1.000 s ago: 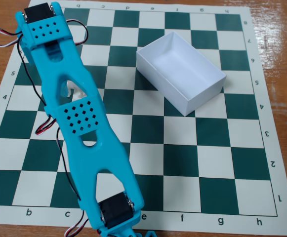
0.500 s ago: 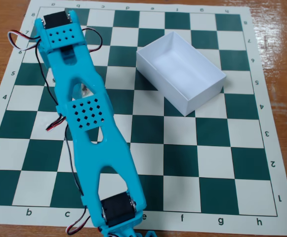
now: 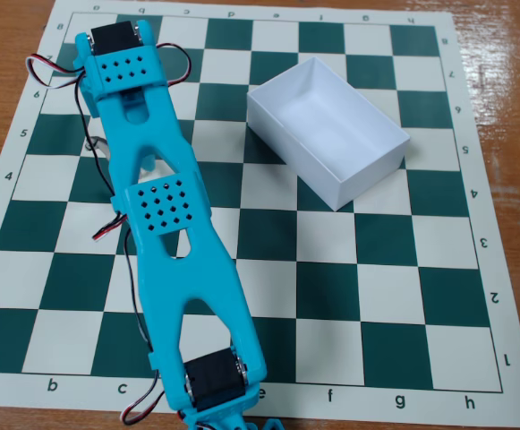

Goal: Grab the toy horse and put it in the box.

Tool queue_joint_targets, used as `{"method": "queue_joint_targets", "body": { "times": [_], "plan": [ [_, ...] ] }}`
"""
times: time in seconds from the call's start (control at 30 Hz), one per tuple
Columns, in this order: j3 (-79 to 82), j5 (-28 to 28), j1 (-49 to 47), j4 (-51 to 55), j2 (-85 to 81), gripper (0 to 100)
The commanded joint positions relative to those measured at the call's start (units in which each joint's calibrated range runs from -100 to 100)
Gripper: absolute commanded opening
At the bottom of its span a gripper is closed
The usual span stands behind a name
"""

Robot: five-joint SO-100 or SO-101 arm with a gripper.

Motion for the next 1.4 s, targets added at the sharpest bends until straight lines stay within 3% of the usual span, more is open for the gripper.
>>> {"method": "queue_joint_targets", "body": {
  "times": [0.0, 0.17, 0.57, 0.7, 0.83, 0.9, 1.13, 1.37],
  "plan": [
    [-2.2, 0.7, 0.2, -0.1, -1.0, 28],
    [-2.8, 0.8, 0.2, 0.1, -0.6, 37],
    [-4.7, -0.6, -5.5, -0.4, 0.8, 36],
    [-4.7, -0.5, -4.5, -0.7, 2.2, 8],
    [-4.5, -0.4, -2.2, 0.0, 1.7, 7],
    [-4.2, -0.4, -1.2, 0.0, 1.3, 0],
    [-3.0, -0.3, 0.4, 0.0, 0.7, 0],
    [6.1, 0.8, 5.0, 0.0, -20.9, 0]
  ]
}}
